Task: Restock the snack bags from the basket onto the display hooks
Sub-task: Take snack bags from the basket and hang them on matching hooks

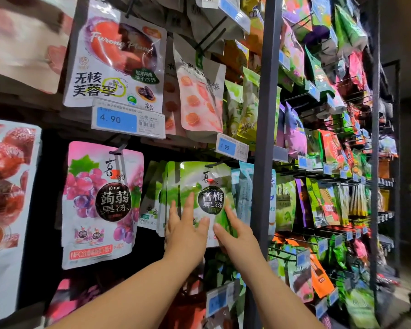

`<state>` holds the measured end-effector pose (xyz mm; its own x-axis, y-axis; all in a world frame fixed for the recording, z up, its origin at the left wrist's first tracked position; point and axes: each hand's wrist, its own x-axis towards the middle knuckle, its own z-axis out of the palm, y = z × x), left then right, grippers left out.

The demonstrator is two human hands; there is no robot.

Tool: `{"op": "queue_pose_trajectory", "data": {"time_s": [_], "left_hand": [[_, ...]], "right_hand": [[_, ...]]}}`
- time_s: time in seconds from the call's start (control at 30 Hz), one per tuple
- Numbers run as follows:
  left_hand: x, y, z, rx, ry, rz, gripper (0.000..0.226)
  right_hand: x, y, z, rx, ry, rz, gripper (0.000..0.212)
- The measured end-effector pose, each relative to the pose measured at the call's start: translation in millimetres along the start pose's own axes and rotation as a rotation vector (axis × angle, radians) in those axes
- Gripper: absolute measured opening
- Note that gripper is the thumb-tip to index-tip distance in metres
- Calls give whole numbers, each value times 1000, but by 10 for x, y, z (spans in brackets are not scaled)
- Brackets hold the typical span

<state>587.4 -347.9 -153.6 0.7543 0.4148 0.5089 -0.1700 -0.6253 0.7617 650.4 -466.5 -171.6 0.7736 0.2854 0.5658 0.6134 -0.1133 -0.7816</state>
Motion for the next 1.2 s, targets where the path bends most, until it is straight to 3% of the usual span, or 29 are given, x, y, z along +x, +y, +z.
{"op": "queue_pose_trajectory", "data": {"time_s": [0.4, 0.7, 0.93, 1.03, 1.2], "left_hand": [[164, -167, -38, 126, 47, -79, 61], [-258, -113, 0, 200, 143, 7, 54], [-977, -129, 315, 158, 156, 209, 55], [-1408, -221, 627, 124, -6, 293, 54], [-2261, -515, 1201, 49, -501, 95, 44]], "right_hand": [[79, -98, 160, -179, -107, 88, 70], [-312, 61, 9, -243, -54, 58, 65], [-1056, 200, -358, -305, 53, 65, 51], [-1481, 299, -658, -368, 52, 100, 43], [-2278, 627, -1234, -563, -12, 277, 32]]}}
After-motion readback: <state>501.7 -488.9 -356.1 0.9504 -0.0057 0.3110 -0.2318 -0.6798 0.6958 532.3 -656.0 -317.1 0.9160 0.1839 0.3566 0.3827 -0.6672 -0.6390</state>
